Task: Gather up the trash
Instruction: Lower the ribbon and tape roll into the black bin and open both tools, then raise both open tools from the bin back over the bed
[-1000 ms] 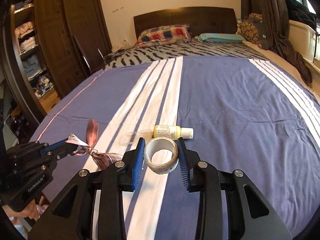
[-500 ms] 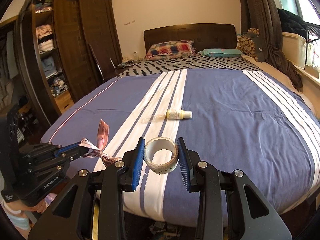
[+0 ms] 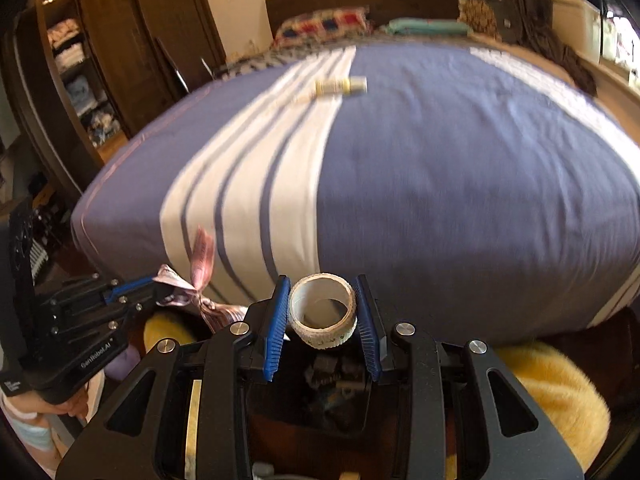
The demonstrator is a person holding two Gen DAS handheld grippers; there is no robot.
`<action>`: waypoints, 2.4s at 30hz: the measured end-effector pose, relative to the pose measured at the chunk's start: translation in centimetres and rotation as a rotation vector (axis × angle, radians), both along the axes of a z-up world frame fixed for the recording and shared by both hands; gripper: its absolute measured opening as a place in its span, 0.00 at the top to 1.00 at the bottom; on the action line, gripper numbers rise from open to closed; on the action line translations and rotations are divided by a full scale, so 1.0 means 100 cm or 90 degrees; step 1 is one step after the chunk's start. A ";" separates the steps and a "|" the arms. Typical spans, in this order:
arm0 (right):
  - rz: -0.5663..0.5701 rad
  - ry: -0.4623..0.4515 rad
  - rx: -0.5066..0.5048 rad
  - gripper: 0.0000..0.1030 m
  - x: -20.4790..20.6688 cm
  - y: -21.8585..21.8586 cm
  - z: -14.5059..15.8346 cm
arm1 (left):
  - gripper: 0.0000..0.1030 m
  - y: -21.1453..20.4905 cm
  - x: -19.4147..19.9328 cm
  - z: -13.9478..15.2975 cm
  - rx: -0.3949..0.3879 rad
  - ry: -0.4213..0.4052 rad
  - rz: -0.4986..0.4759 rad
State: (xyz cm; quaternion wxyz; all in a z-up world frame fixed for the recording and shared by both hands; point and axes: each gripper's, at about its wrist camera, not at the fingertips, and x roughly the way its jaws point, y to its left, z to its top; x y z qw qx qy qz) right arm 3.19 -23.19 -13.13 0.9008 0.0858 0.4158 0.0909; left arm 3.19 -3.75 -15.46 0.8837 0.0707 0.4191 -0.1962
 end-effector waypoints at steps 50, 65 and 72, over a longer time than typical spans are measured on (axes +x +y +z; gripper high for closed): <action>-0.031 0.135 0.004 0.06 0.017 0.001 -0.068 | 0.08 0.003 0.014 -0.064 0.010 0.138 0.004; -0.067 -0.017 -0.036 0.05 0.075 -0.034 0.036 | 0.08 0.027 0.073 0.028 0.001 -0.002 0.057; -0.079 -0.018 -0.024 0.05 0.155 -0.036 0.049 | 0.08 0.025 0.138 0.042 0.016 -0.023 0.071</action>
